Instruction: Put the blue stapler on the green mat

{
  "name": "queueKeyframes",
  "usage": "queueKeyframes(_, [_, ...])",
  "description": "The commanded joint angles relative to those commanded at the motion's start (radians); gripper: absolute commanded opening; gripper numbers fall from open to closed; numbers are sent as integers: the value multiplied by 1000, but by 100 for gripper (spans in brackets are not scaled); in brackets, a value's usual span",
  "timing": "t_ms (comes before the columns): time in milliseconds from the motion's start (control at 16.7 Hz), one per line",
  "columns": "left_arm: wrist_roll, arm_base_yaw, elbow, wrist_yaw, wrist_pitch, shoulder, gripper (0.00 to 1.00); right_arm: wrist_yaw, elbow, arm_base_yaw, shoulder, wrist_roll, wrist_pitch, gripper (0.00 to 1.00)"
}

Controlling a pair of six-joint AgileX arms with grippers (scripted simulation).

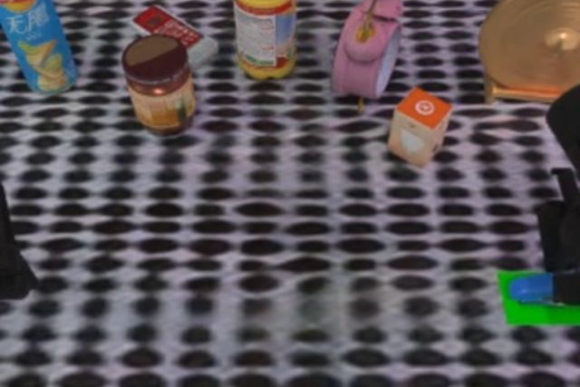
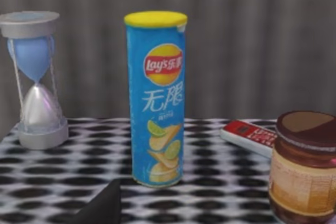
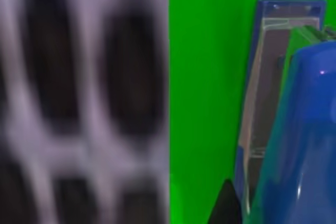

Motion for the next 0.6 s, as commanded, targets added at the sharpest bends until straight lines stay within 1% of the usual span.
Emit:
queueKeyframes(300, [0,0,0,0,0,0,100,0,0,0,0,0,0,98])
queueKeyframes(360, [0,0,0,0,0,0,100,0,0,0,0,0,0,100])
queueKeyframes(600, [0,0,0,0,0,0,100,0,0,0,0,0,0,100])
